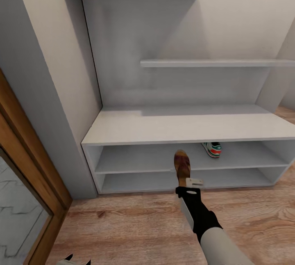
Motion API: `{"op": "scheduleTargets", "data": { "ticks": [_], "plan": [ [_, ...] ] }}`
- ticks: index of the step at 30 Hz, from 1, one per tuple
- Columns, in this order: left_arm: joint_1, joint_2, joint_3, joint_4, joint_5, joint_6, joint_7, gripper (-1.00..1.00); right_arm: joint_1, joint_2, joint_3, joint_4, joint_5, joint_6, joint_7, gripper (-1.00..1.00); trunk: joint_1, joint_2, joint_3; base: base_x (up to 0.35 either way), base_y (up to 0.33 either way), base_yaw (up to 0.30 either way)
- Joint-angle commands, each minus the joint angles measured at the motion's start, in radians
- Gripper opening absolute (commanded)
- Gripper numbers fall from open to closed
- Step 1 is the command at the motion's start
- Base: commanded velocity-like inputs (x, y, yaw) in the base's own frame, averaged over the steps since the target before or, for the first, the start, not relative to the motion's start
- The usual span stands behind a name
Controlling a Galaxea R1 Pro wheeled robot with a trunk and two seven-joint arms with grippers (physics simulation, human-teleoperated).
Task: Pick up the two gym shoes and the two sandals from the corridor floor and place them onto the hallstand (shoe rack) in the corridor, making sure they are on the rack and not on the floor. Arrange them so the two gym shoes are next to each other and the two sandals are next to each other.
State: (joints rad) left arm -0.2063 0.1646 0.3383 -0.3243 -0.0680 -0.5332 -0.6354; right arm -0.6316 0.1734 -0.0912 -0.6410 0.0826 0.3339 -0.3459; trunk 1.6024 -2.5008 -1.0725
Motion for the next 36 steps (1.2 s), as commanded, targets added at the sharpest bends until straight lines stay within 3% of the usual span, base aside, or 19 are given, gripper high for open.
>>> {"op": "scheduleTargets", "data": {
  "ticks": [1, 2, 3, 27, 36],
  "plan": [
    [-0.001, -0.001, 0.008, 0.001, -0.007, -0.004, -0.006, 1.00, -0.003, 0.001, -0.004, -0.007, 0.005, 0.013, -0.002, -1.00, 0.000, 0.000, -0.001, 0.000, 0.000, 0.000],
    [-0.001, -0.001, 0.008, 0.001, -0.007, -0.004, -0.006, 1.00, -0.004, 0.001, -0.004, -0.013, 0.005, 0.020, -0.002, -1.00, 0.000, 0.000, -0.001, 0.000, 0.000, 0.000],
    [-0.001, -0.001, 0.008, 0.001, -0.007, -0.004, -0.006, 1.00, -0.007, 0.001, -0.004, -0.150, 0.005, 0.236, -0.002, -1.00, 0.000, 0.000, -0.001, 0.000, 0.000, 0.000],
    [-0.001, -0.001, 0.008, 0.001, -0.007, -0.004, -0.006, 1.00, -0.026, 0.001, -0.004, -0.142, 0.003, 0.244, -0.001, -1.00, 0.000, 0.000, -0.001, 0.001, 0.000, 0.000],
    [-0.001, -0.001, 0.008, 0.001, -0.007, -0.005, -0.006, 1.00, -0.026, 0.001, -0.005, -0.139, 0.003, 0.242, -0.001, -1.00, 0.000, 0.000, -0.001, 0.213, 0.000, 0.000]
  ]
}}
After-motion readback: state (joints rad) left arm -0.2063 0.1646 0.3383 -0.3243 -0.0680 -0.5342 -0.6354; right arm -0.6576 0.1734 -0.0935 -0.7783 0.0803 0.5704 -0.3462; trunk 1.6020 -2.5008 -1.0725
